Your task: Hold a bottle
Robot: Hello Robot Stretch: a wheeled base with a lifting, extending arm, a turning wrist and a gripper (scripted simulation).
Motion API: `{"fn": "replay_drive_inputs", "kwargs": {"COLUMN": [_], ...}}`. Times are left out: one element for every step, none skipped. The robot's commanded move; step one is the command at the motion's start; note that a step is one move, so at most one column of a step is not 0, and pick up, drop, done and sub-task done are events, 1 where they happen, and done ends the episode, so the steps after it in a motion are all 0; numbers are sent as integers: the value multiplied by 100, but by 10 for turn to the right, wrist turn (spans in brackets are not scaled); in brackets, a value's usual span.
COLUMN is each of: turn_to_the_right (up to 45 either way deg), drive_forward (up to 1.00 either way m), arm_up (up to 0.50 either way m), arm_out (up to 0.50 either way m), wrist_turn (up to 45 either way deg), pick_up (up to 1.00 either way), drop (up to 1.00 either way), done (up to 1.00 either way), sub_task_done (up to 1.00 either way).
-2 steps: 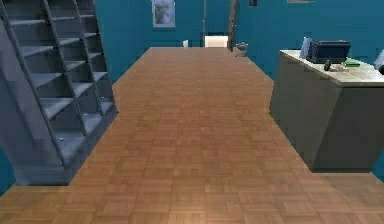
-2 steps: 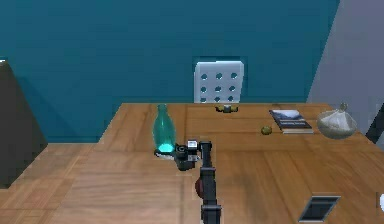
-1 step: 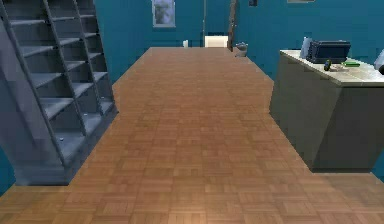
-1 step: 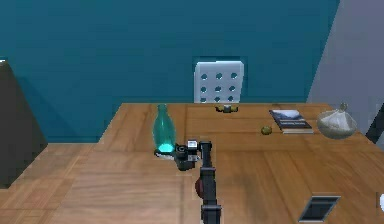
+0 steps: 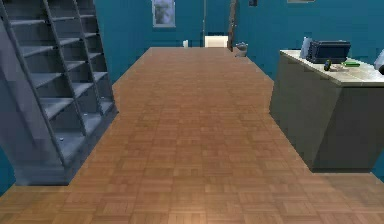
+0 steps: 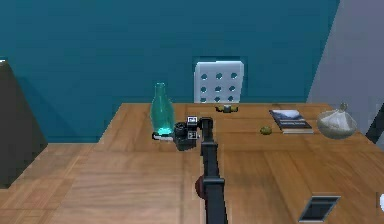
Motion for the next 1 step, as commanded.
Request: {"fn": "replay_drive_inputs", "kwargs": {"turn_to_the_right": [0], "drive_forward": [0], "arm_up": [0], "arm_out": [0], "wrist_turn": [0], "pick_up": [0], "drop": [0], "done": [100], "sub_task_done": [0]}}
